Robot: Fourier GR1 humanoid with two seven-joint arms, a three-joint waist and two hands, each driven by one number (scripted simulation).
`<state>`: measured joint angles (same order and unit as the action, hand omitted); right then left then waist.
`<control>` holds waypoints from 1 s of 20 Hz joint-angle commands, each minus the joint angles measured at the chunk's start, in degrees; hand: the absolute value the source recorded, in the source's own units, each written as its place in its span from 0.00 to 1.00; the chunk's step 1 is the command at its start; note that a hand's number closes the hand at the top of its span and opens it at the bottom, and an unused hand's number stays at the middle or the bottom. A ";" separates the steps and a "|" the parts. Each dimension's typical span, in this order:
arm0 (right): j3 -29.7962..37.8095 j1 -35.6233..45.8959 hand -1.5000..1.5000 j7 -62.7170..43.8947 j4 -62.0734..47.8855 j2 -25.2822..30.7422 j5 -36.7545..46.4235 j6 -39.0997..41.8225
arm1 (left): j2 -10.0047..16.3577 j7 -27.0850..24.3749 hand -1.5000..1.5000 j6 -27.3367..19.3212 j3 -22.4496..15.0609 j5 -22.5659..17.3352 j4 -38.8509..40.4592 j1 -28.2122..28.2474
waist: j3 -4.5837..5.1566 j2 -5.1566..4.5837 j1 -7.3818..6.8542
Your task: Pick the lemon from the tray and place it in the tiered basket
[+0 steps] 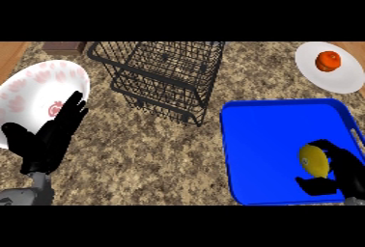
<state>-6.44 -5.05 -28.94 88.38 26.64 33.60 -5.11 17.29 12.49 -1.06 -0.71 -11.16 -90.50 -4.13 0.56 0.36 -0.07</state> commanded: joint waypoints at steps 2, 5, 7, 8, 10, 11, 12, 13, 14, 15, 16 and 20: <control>-0.46 -3.38 1.00 4.38 -0.93 -0.69 4.10 -1.38 | 0.69 -0.92 0.50 2.50 2.39 0.19 2.49 0.03 | -0.55 -0.34 0.26; -2.58 1.44 1.00 4.98 -6.15 -0.62 9.42 -1.91 | -0.76 -3.14 0.50 3.57 1.79 -0.38 2.54 1.71 | -0.56 -0.43 -0.11; -4.35 7.81 1.00 3.23 -4.37 4.30 9.97 6.52 | -1.00 -1.47 0.50 1.66 1.11 1.02 2.62 -1.00 | -0.53 -0.57 -0.54; -5.29 8.66 1.00 6.35 -7.75 5.14 11.20 6.40 | -0.45 0.15 0.50 1.59 1.12 0.69 -0.18 -0.91 | -0.59 -0.58 -1.13; -5.63 11.36 1.00 12.03 -10.01 11.24 11.54 11.07 | -1.43 -1.52 0.50 2.21 0.09 1.01 1.55 -0.61 | -0.57 -0.86 -1.66; -7.58 12.50 1.00 10.92 -9.21 8.29 14.85 7.90 | -1.44 2.30 0.50 0.59 -0.66 1.72 -2.57 0.55 | -0.62 -0.46 -1.39; -6.88 14.37 1.00 12.03 -9.72 8.22 15.50 7.04 | -2.47 -3.39 0.50 1.71 0.06 2.15 3.21 0.64 | -0.55 -0.56 -0.69; -4.02 12.61 1.00 16.55 -9.81 10.07 14.90 3.17 | -1.78 -0.88 0.50 1.66 0.37 1.74 1.33 -0.06 | -0.59 -0.44 -0.28; -3.97 14.96 1.00 15.93 -8.94 8.06 15.18 1.55 | -1.38 -1.67 0.50 2.41 1.03 1.28 1.95 -0.70 | -0.58 -0.44 -0.35; -1.99 15.17 1.00 17.29 -7.60 8.56 13.70 0.27 | -0.50 -2.93 0.50 3.31 2.26 0.78 3.07 0.16 | -0.57 -0.41 -0.21; -2.46 16.76 1.00 15.61 -7.49 5.15 14.72 -2.89 | -1.98 -1.28 0.50 2.15 0.84 1.16 2.07 0.38 | -0.59 -0.41 -0.43; 3.03 16.21 1.00 19.47 3.72 2.44 3.48 -4.59 | 0.09 -0.88 0.50 3.11 3.46 -0.35 2.17 -0.08 | -0.58 -0.02 0.91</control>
<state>-6.71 9.86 -12.63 86.45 31.83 42.90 -6.64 16.46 11.45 1.30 1.24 -10.52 -89.13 -3.73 0.02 0.19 0.08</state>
